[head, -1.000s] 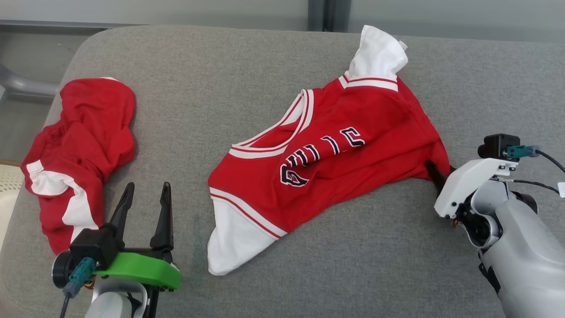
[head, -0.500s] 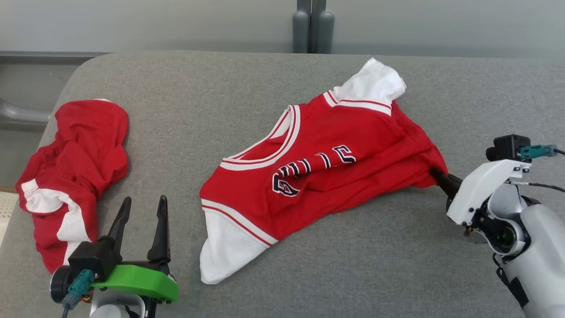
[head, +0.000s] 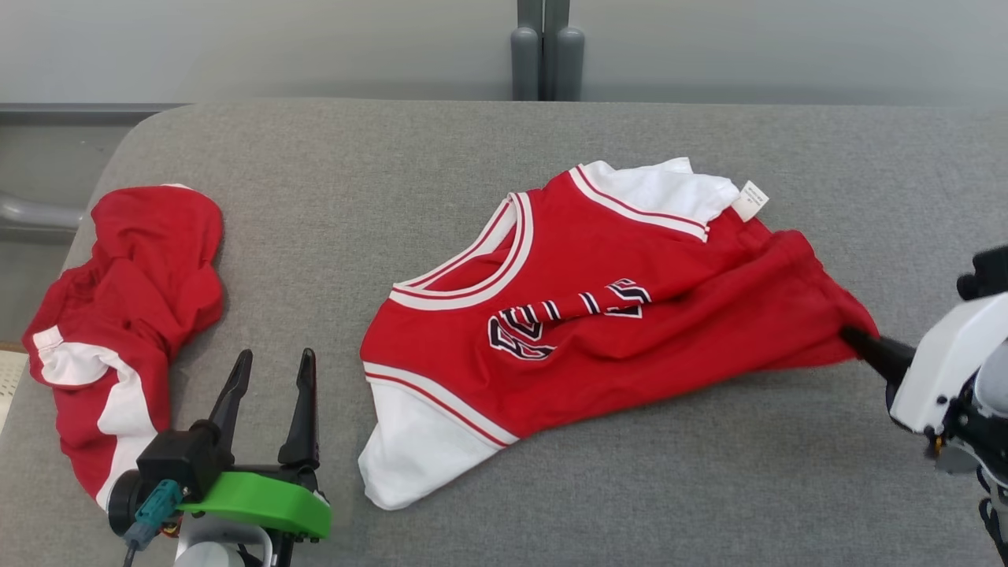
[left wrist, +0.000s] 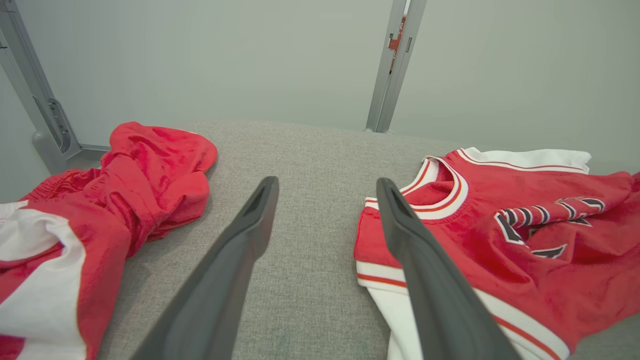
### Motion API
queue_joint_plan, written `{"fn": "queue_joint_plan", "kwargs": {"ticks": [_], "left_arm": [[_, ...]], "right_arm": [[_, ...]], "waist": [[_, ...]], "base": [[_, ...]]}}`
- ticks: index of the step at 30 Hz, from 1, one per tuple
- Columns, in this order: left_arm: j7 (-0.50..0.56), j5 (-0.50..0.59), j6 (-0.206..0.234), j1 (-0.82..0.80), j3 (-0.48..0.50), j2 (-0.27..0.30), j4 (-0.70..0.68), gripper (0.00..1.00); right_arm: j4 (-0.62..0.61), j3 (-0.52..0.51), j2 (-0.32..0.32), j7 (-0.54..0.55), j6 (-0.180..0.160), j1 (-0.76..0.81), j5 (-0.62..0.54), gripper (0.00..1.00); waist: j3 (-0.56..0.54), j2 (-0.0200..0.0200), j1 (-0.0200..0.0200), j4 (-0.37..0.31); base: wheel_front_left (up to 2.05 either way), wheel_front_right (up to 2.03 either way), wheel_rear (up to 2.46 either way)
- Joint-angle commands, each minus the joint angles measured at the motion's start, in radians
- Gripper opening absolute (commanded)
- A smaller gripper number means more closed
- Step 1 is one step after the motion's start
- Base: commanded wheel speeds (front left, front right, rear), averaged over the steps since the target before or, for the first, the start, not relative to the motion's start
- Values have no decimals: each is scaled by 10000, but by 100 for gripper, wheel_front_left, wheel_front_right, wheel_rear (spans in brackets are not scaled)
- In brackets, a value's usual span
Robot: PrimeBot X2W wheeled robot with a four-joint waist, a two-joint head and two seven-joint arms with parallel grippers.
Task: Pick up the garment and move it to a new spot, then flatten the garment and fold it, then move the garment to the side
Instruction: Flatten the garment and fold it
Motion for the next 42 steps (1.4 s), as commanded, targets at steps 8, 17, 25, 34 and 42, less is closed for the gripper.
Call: {"fn": "queue_joint_plan", "kwargs": {"ticks": [8,17,25,34,42], "left_arm": [[-4,129,-107,-35,213,-60,138,100],[-4,183,-186,-104,344,-102,244,100],[-4,259,-200,59,429,-88,234,100],[-5,248,-166,159,565,-177,66,100],[-4,277,-171,255,636,-181,-27,100]], "right_arm": [[-95,-1685,1208,1152,7,1512,-1823,0],[-208,-2035,1825,255,7,1756,-2889,100],[-598,-1593,1749,-2167,7,1695,-3117,100],[-401,-191,2247,-5231,8,2311,-3372,100],[684,503,2462,-6961,7,2530,-3493,100]], "waist": [[176,-1,0,334],[44,-1,0,-68],[-283,-1,0,-522],[-470,-1,0,-910],[-546,-1,0,-1079]], "base": [[0,0,0],[0,0,0],[0,0,0],[0,0,0],[0,0,0]]}}
